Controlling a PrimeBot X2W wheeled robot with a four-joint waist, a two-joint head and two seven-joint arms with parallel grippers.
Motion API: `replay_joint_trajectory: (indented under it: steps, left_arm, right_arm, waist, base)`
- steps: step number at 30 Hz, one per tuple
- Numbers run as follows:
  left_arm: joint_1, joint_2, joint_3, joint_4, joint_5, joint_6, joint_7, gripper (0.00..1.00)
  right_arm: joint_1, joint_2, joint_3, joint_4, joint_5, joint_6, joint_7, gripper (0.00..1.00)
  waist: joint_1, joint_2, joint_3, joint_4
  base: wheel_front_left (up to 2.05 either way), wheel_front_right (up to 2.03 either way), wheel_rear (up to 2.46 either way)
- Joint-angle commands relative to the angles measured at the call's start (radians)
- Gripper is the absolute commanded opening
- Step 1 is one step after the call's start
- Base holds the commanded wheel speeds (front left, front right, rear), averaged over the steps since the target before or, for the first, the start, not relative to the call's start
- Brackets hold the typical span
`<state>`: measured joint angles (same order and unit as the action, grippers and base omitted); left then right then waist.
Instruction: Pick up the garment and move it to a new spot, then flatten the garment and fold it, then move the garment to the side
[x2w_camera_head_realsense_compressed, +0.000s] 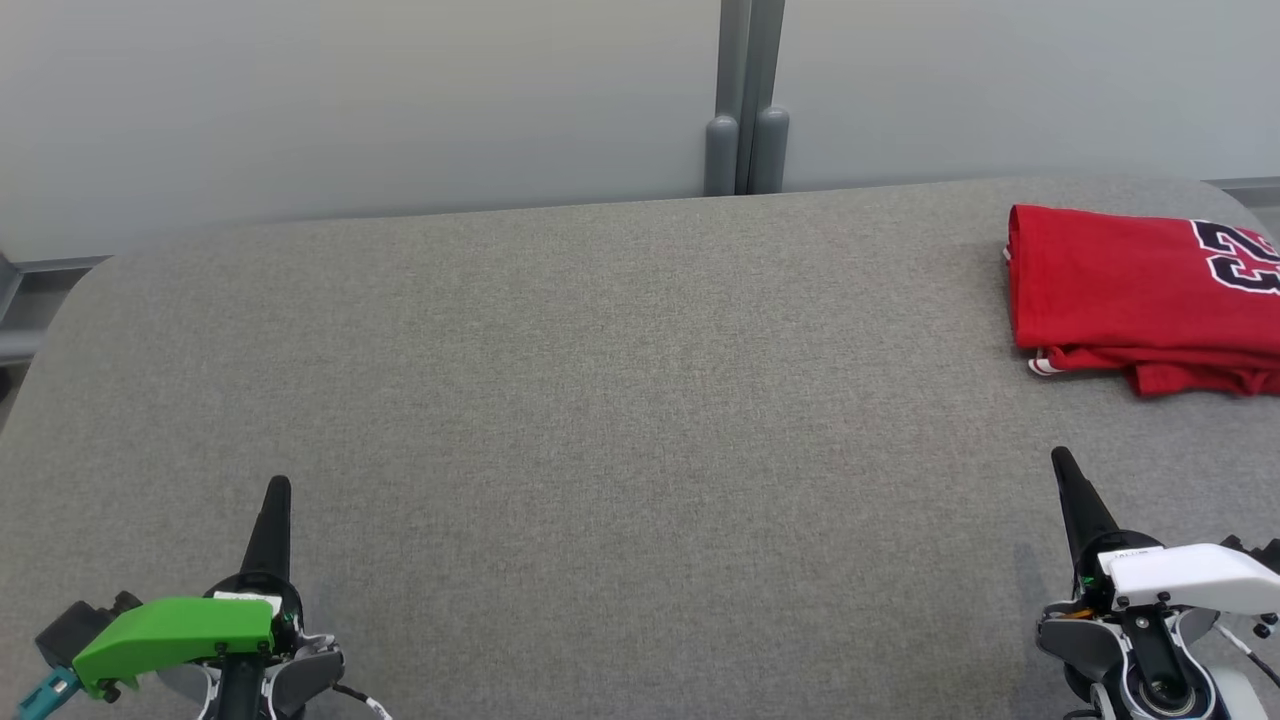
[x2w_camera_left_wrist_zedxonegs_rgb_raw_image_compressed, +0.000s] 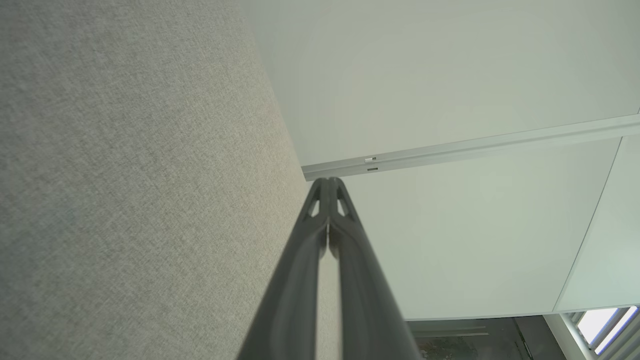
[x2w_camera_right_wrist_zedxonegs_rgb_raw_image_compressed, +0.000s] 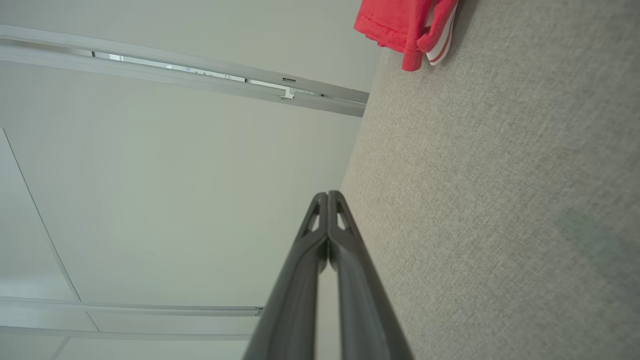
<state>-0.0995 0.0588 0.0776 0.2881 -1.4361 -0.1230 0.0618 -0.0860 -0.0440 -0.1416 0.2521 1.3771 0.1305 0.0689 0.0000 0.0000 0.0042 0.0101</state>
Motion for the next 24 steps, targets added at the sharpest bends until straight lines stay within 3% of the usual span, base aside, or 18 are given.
replay_joint_trajectory:
  steps: [1,24]
  left_arm:
    - [-0.022,0.002,0.007,-0.009,-0.019,-0.004,0.007,0.0]
    - [-0.042,-0.009,0.025,-0.017,-0.168,-0.01,0.049,0.0]
  right_arm:
    - [-0.012,-0.006,0.002,-0.002,0.023,0.0,0.006,0.0]
    - [-0.037,-0.008,0.011,0.003,0.218,0.0,0.049,0.0]
  waist:
    - [0.0,0.0,0.0,0.0]
    - [0.0,0.0,-0.001,-0.009]
  base:
    - [0.0,0.0,0.0]
    - [0.0,0.0,0.0]
